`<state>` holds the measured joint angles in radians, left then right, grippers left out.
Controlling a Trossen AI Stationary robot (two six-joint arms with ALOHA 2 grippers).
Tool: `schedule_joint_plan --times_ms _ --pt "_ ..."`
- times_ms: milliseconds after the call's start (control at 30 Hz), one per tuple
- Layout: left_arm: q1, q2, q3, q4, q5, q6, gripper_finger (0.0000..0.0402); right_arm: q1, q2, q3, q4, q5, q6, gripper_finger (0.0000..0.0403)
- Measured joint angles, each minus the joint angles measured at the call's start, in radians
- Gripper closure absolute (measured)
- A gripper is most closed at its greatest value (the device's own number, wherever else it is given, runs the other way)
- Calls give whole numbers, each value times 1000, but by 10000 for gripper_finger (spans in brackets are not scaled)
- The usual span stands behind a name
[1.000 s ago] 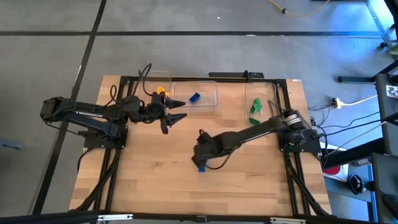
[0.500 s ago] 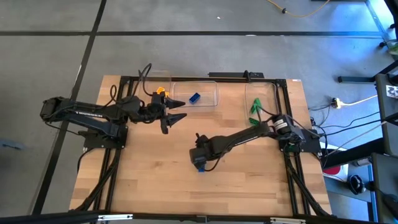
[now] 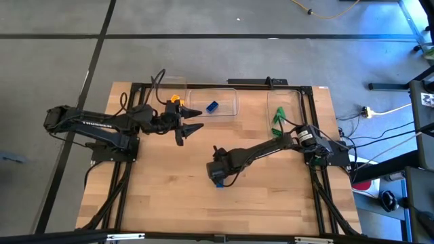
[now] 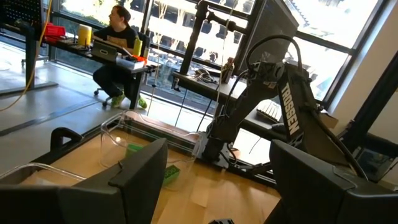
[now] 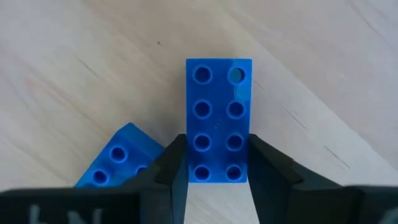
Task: Sort & place blocks by color
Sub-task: Put the top blue game piece into the middle transparent bin
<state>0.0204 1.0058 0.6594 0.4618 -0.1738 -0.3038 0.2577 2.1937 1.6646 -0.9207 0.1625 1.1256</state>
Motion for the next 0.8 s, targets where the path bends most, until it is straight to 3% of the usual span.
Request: schedule_joint_plan --times_ms 800 --pt "0 0 0 0 0 0 128 -9 -8 -1 3 -61 -196 278"
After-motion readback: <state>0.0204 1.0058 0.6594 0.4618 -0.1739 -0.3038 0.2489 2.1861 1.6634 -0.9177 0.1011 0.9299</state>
